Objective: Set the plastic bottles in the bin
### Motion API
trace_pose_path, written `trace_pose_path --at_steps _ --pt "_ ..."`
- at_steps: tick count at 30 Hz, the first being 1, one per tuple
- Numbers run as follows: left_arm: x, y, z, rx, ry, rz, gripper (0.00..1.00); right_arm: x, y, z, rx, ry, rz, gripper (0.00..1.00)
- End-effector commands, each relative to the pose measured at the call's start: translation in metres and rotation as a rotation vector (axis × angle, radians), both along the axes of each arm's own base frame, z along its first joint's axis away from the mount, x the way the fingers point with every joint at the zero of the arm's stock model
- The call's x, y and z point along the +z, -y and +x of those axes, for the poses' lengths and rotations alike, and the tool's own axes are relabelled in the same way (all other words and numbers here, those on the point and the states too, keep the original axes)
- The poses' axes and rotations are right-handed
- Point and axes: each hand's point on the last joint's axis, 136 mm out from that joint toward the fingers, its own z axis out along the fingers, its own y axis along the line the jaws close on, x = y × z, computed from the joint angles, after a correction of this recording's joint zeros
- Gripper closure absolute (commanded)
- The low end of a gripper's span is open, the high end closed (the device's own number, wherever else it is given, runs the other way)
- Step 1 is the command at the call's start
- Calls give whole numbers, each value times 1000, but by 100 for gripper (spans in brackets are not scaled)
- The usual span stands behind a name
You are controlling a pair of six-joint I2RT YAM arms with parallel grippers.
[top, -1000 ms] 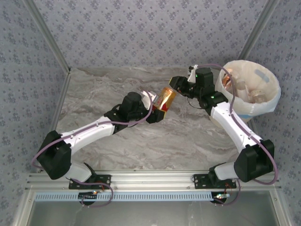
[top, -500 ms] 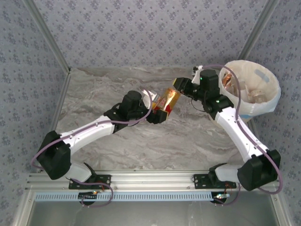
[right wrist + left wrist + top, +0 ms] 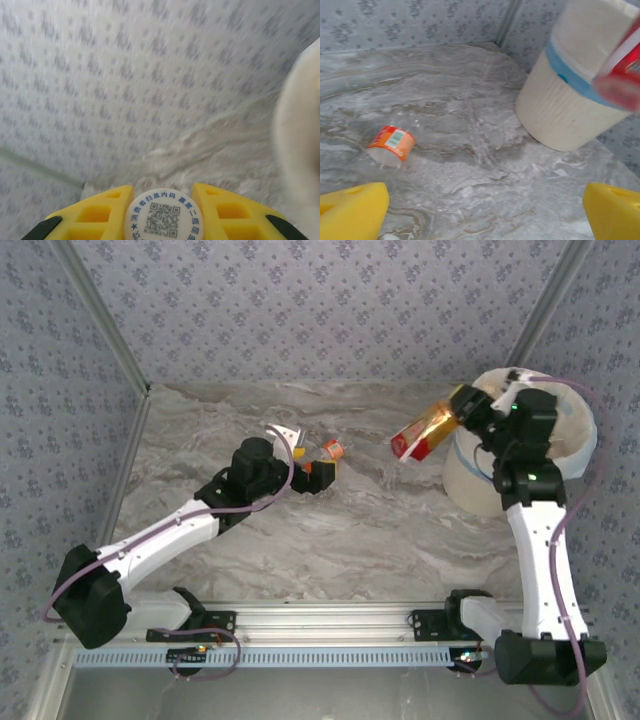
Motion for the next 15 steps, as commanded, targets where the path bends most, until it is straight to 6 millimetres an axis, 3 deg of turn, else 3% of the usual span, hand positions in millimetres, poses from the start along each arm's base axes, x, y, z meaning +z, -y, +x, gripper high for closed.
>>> trace_pose_path --at_steps 1,8,10,12,15 --pt "10 -18 10 107 33 -28 0 48 42 -24 -176 126 -52 100" --pt "-1 -26 13 148 2 -26 0 98 118 -66 -534 331 -40 100" --pt "-3 -26 14 152 -5 -26 0 105 137 -73 -632 371 -65 100" --pt "-6 -26 15 159 -9 -23 1 100 160 -76 -742 374 -80 100" --pt "-10 -27 17 165 -18 -15 1 77 191 -73 -875 332 -89 100"
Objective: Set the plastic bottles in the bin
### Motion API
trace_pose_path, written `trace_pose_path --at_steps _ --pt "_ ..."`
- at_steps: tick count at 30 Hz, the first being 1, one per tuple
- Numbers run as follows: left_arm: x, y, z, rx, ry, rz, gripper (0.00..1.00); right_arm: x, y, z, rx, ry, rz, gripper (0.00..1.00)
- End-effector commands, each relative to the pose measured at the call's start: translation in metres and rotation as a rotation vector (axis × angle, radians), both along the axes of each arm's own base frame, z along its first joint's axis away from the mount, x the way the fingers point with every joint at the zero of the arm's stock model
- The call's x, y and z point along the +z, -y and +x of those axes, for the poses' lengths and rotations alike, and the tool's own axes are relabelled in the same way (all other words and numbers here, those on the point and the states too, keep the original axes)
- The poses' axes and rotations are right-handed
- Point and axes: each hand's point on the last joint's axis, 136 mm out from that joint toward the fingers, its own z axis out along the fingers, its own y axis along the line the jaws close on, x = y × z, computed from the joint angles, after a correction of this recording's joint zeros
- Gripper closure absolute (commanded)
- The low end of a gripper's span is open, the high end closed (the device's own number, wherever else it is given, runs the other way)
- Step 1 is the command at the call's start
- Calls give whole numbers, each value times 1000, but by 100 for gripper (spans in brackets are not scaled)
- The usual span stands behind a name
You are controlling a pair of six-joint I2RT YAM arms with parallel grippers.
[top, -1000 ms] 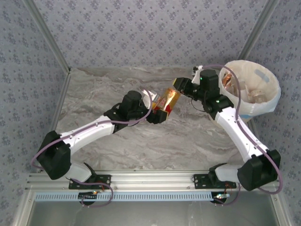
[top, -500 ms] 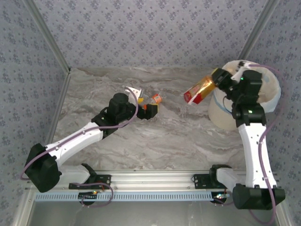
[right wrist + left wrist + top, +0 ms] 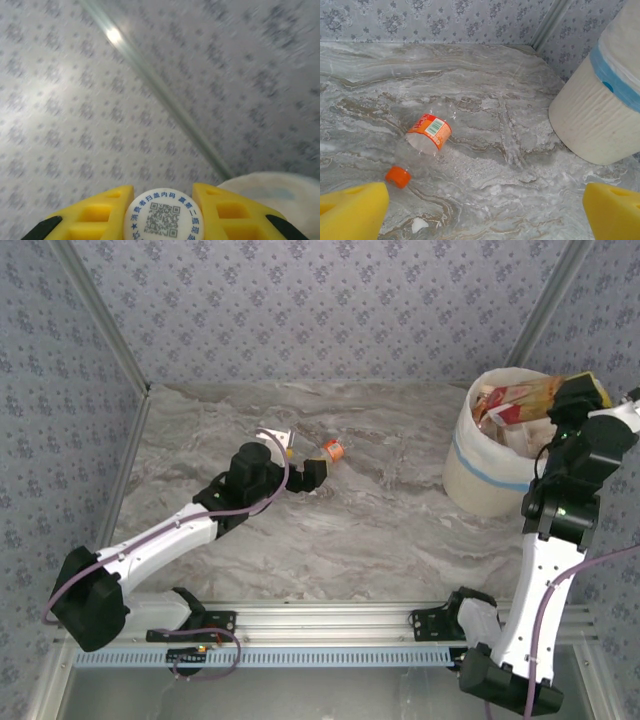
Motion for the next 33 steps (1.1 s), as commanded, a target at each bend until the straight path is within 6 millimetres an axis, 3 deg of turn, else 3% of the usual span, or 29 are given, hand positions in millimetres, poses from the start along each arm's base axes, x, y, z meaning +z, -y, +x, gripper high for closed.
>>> trace_pose_path --at_steps 1,2,6,18,22,24,29,33 --pt "6 -4 5 30 16 -27 0 -19 41 1 -185 11 19 100" --pt "6 -5 6 34 14 -26 1 -36 49 5 -199 6 44 100" --pt "3 -3 7 24 3 -17 1 -66 69 15 -228 71 123 99" --pt "-3 2 9 15 -24 -17 1 -74 81 53 -154 198 156 94" --pt "-4 4 10 14 -27 -23 1 -96 86 72 -146 162 176 88" --pt "-4 4 10 17 -31 -27 1 -112 86 84 -119 133 178 80" --pt "-7 3 8 17 -40 -22 1 -143 84 111 -58 -45 135 45" --pt "-7 -1 5 25 -37 -23 1 -146 80 107 -52 -225 107 33"
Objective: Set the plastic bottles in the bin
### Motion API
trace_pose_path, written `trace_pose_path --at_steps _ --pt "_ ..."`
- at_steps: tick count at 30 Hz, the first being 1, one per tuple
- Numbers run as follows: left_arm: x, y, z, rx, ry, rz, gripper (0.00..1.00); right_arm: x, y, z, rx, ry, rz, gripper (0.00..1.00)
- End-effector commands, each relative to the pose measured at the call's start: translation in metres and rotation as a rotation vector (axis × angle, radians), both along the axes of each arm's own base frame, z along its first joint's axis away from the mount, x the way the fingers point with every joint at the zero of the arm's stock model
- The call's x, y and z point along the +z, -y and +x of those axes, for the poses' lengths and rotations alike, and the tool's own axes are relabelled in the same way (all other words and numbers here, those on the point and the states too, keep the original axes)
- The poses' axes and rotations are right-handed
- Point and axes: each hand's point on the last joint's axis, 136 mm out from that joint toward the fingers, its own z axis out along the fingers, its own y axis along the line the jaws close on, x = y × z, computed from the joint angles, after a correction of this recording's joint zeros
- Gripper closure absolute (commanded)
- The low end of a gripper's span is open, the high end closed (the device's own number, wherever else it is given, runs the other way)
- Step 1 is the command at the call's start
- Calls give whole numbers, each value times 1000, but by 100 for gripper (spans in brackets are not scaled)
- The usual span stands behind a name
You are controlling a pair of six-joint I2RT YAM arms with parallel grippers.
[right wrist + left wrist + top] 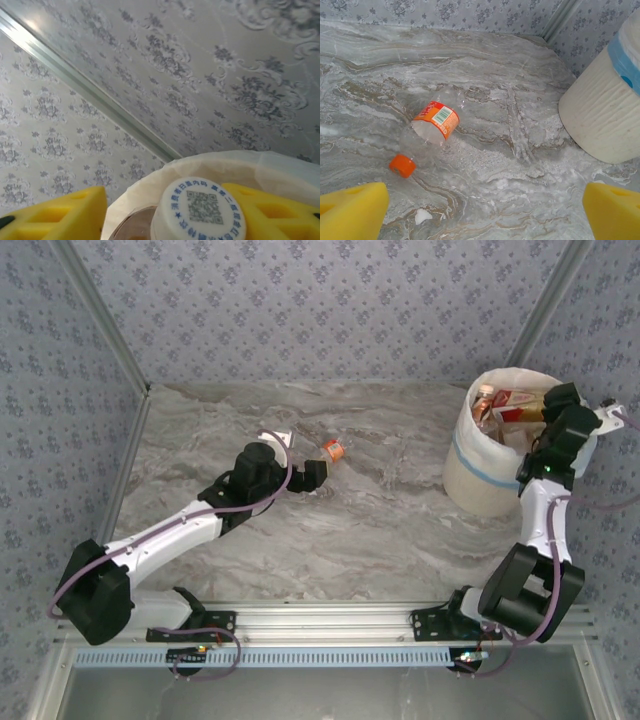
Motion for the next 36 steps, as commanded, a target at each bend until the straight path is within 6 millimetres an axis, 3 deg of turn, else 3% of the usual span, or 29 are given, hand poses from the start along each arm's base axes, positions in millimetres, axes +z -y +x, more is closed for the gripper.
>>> trace_pose_path --at_steps 1,8,13,17,20,23,25,29,33,36 --pt "10 -3 0 12 16 -33 1 1 -4 -8 15 -165 -27 30" --pt "4 -11 -1 43 16 -27 0 5 -7 -59 -68 -513 -58 6" --pt "-1 -17 1 74 5 -17 1 17 -28 -75 -77 -579 -116 3" --pt "-10 -32 7 154 -32 1 1 43 -78 -56 132 -442 -153 3" --pt "-19 -49 14 240 -79 -4 1 57 -140 -30 407 -328 -203 3" --pt "-30 -65 21 307 -144 -18 1 56 -202 -12 635 -309 -243 2" --pt "-37 -73 25 341 -188 -21 1 49 -238 -4 741 -326 -253 2" --pt "-48 -84 29 407 -252 -17 1 14 -306 12 876 -386 -221 0" --pt "-58 -92 30 446 -298 -6 1 -33 -357 28 896 -464 -146 0" --pt "-62 -95 28 462 -316 -5 0 -81 -378 42 838 -569 -47 0"
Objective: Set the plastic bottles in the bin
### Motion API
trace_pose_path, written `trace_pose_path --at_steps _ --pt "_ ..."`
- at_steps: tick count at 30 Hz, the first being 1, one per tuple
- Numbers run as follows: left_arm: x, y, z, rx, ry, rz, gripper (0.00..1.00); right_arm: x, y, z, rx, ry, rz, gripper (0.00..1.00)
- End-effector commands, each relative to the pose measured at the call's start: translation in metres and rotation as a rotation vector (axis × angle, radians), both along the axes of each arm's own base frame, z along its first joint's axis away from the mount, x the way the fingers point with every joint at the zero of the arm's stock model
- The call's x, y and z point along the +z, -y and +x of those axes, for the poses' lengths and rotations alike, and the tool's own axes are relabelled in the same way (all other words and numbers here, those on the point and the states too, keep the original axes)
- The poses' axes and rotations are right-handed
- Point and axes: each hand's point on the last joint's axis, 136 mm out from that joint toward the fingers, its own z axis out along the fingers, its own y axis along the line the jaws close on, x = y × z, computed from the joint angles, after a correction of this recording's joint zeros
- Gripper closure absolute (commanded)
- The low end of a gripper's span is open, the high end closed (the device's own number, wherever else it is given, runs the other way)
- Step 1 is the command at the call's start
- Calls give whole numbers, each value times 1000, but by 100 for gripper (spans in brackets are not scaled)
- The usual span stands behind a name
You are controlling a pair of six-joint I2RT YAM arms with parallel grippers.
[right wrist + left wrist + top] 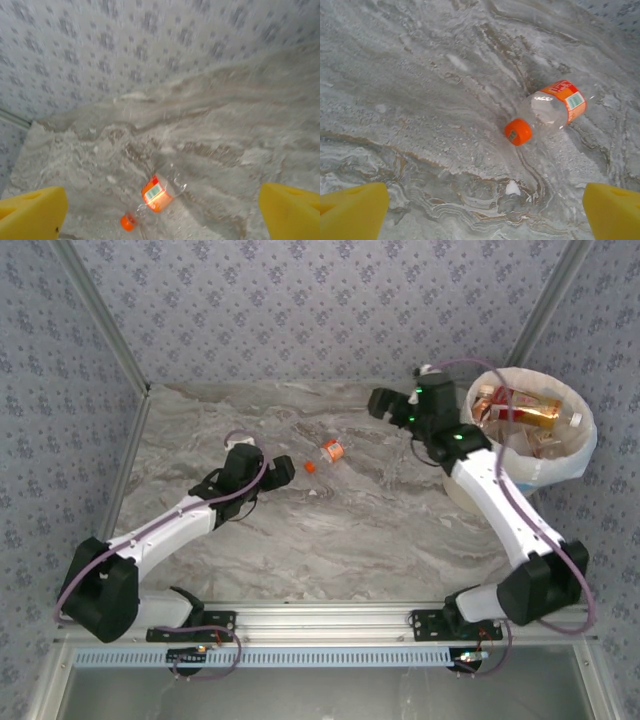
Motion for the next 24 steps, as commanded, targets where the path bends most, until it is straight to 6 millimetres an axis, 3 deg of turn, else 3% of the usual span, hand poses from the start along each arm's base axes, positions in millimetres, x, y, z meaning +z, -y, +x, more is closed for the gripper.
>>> trace_pose_path --at_steps 1,5,9,14,20,24 --pt "10 -5 5 53 -6 -17 1 -45 -7 15 -158 -111 43 0" --pt "6 -12 1 76 -23 -5 1 -98 -35 31 -158 -224 81 0" --pt "2 -20 -2 93 -32 9 1 -132 -69 45 -86 -303 19 0" --pt "-5 -26 -2 114 -51 9 0 -177 -81 63 -143 -398 -71 0" --pt "-5 -29 -1 120 -53 17 0 -210 -87 82 -169 -445 -151 0" --pt "-8 -32 -2 126 -61 22 1 -229 -89 83 -177 -480 -191 1"
